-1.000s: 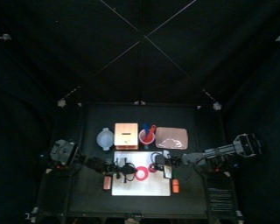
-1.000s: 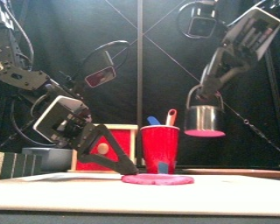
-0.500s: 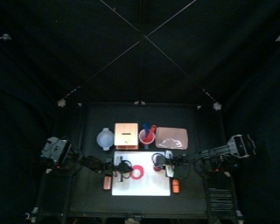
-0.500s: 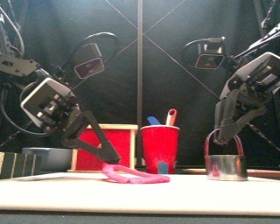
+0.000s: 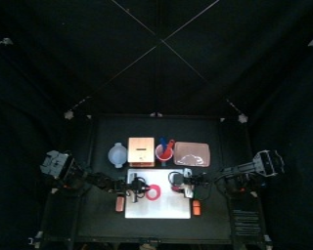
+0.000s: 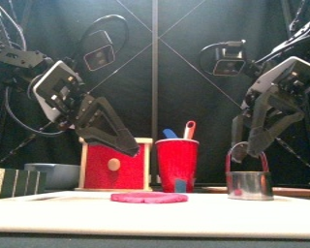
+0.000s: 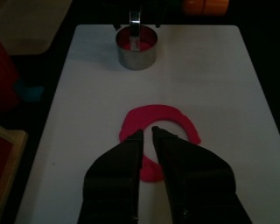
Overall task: Get the cutter from the drawer then cut the dough then place the extra dough in the bowl
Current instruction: Place the extra dough in the bowl
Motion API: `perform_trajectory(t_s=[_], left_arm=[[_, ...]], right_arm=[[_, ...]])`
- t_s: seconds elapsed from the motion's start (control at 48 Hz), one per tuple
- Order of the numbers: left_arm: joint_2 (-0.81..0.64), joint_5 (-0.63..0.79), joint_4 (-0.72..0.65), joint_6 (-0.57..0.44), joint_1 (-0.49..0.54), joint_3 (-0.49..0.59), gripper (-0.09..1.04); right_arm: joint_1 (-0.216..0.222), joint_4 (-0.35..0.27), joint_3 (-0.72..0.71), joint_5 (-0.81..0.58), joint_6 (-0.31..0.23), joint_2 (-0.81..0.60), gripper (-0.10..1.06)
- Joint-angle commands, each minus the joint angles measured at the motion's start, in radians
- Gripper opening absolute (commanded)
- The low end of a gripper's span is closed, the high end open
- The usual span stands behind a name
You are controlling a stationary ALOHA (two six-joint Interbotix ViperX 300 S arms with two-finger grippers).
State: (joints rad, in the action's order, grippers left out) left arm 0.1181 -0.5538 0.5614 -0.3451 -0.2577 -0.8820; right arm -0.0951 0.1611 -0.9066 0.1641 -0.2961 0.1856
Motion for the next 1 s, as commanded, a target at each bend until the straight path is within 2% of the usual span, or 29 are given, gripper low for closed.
perform_trajectory(t_s=[0.021, 0.208, 0.396, 0.583, 0.75, 1.0], left_arm=[[-0.017, -0.008, -0.002, -0.005, 0.025, 0.023, 0.69], [0.015, 0.035, -0.005, -0.020, 0.061, 0.049, 0.84], [0.054, 0.186, -0.005, -0.071, 0.097, 0.120, 0.93], [0.083, 0.321, -0.003, -0.112, 0.130, 0.178, 0.93], [0.100, 0.364, -0.006, -0.118, 0.149, 0.189, 0.92], [0.132, 0.428, -0.014, -0.120, 0.144, 0.204, 0.80]], right_arm=[[0.000, 0.002, 0.032, -0.006, 0.002, 0.043, 0.88], [0.003, 0.015, 0.057, -0.020, 0.011, 0.089, 0.88], [0.012, 0.052, 0.048, -0.061, 0.003, 0.137, 0.88], [0.018, 0.054, 0.031, -0.089, 0.003, 0.146, 0.88], [0.018, 0.048, 0.012, -0.110, 0.002, 0.144, 0.88], [0.018, 0.040, -0.008, -0.123, 0.002, 0.144, 0.88]])
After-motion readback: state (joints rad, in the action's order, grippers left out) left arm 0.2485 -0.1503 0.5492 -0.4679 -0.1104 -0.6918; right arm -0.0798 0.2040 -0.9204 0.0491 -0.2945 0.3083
